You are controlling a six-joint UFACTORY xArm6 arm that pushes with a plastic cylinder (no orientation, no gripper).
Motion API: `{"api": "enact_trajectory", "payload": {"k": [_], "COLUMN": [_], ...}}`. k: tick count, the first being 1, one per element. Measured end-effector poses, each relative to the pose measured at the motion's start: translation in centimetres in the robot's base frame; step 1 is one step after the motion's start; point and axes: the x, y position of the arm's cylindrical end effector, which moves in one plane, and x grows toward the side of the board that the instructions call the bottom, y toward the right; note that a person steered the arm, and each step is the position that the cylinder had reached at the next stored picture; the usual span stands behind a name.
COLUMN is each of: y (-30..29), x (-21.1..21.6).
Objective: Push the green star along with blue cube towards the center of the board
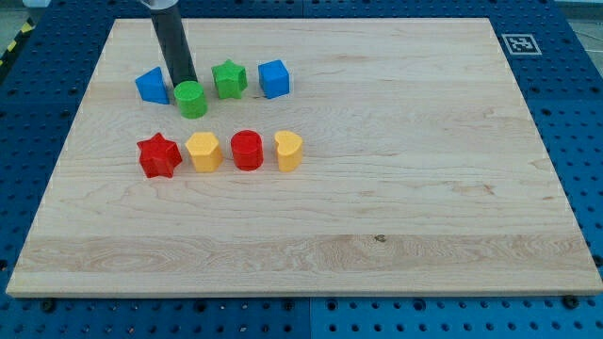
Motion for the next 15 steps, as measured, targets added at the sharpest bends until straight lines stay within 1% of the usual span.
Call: {"api": "enact_trajectory", "payload": {"k": [2,3,5,6,8,10,12,13,14,15], "y": [3.3,4.1,7.0,8.9,12.0,12.6,15.9,16.2,14.1,10.0], "x": [-0.2,-0.6,-3.4,-3.4,-3.4,-1.0,-0.2,0.0,-0.9,-0.9]}}
